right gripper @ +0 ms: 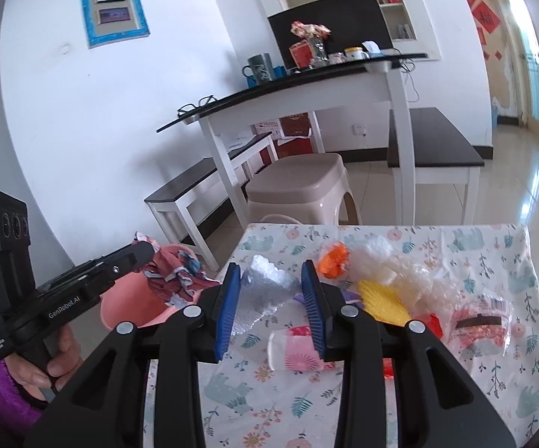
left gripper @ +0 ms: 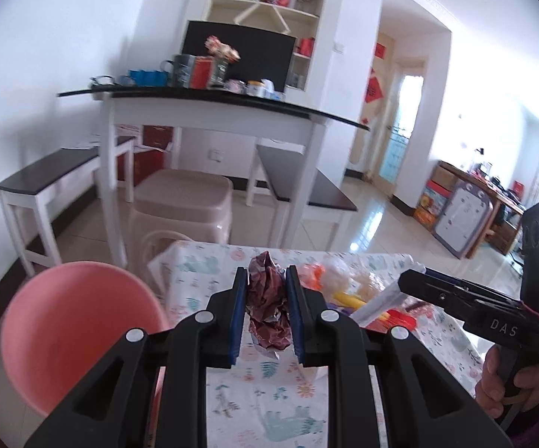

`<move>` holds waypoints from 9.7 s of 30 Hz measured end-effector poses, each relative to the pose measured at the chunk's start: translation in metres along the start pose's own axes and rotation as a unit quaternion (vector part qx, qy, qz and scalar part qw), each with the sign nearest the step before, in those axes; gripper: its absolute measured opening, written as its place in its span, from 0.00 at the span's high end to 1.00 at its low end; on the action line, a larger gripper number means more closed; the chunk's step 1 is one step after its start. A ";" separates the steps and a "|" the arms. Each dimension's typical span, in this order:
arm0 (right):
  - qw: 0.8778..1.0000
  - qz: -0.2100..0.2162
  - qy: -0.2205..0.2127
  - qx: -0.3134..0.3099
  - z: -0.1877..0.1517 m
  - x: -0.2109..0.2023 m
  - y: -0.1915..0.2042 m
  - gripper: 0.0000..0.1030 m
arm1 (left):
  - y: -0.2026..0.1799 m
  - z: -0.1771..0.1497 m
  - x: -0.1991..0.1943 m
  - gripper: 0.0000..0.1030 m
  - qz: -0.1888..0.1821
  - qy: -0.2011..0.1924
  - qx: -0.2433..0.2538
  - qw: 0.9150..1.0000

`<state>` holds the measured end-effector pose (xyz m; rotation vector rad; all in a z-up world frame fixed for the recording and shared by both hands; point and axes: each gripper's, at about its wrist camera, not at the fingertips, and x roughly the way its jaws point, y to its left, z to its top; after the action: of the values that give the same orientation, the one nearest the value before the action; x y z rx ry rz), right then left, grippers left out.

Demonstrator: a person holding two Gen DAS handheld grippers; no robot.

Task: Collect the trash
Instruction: 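Carry both items over the pink bucket and open both tools, then grasp the orange plastic bag with the left tool while the right tool grasps a clear bag, then lift the orange bag with the left tool while the right tool lifts the clear bag, then lower both bags into the pink bucket and open both tools, then move both open tools back toward the remaining trash on the table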

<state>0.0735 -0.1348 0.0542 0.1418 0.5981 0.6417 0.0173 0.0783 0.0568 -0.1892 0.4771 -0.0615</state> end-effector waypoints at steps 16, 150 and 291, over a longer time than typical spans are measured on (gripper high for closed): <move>0.995 0.052 0.012 -0.085 0.008 0.057 0.109 0.66 | 0.088 -0.013 -0.063 0.80 0.139 -0.038 -0.050 0.988; 0.959 -0.147 0.047 0.236 -0.050 -0.015 -0.208 0.58 | -0.052 -0.024 0.136 0.94 -0.039 0.129 0.003 0.991; 0.993 0.022 0.077 -0.092 -0.044 0.063 0.107 0.64 | 0.065 -0.052 -0.030 0.72 0.105 0.043 -0.051 0.992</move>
<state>0.0332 -0.0145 0.0200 -0.0683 0.6830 0.7515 -0.0323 0.1368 0.0124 -0.2351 0.5845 0.1619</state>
